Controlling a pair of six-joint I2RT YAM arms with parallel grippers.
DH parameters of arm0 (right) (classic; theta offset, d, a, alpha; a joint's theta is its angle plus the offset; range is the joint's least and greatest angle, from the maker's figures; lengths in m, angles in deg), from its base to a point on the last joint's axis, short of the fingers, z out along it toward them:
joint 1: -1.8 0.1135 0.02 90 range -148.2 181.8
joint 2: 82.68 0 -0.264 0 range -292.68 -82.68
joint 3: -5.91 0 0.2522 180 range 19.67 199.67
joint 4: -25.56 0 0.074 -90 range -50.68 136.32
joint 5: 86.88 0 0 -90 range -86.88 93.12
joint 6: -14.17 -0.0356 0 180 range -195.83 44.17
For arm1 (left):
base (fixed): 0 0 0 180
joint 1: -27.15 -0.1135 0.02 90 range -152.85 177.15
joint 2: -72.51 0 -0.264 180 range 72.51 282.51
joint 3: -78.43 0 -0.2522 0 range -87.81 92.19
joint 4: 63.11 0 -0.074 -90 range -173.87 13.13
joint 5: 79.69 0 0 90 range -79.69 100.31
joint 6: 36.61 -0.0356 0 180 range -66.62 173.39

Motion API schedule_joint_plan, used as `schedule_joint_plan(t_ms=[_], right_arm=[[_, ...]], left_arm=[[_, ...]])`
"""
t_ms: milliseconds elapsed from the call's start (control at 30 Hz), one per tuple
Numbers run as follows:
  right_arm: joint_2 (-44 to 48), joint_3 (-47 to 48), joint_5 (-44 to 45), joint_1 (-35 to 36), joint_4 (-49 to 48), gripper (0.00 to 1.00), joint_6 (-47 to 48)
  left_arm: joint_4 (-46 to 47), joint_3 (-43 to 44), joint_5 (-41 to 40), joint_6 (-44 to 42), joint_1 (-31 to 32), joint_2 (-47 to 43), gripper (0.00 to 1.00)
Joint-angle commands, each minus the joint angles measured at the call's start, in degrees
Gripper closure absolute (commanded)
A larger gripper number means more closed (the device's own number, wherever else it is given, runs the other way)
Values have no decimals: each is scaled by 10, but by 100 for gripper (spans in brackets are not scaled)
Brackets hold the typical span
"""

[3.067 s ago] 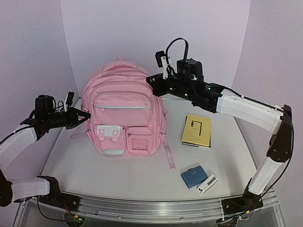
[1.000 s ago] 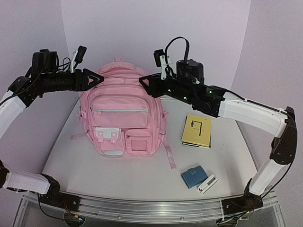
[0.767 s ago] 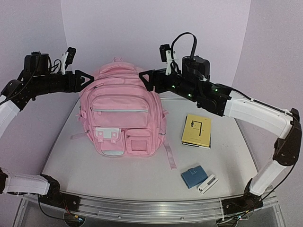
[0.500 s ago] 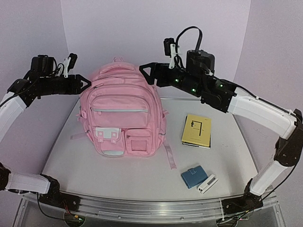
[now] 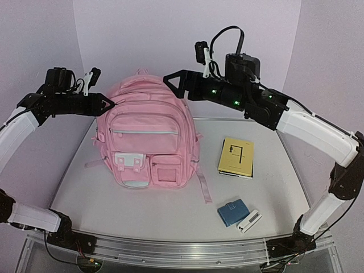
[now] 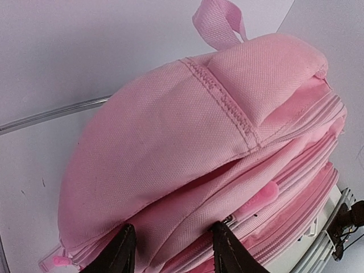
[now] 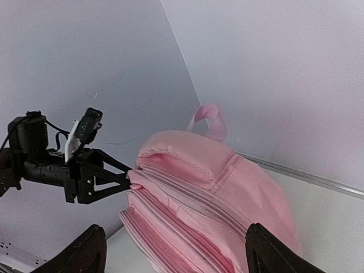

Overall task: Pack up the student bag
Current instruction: Unzip the student bag at the center of the board.

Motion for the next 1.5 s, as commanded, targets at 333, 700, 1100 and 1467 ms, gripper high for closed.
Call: schedule_joint_plan(t_ms=[333, 700, 1100, 1467], right_arm=[[-61, 89, -97, 37, 11, 27, -123], [-135, 150, -72, 37, 104, 42, -166], [-211, 245, -73, 49, 189, 48, -161], [-246, 289, -20, 70, 260, 53, -163]], left_arm=[[55, -54, 229, -45, 0, -25, 100], [115, -70, 348, -29, 6, -32, 100], [131, -57, 369, -21, 19, -27, 100], [148, -56, 365, -18, 22, -27, 100]])
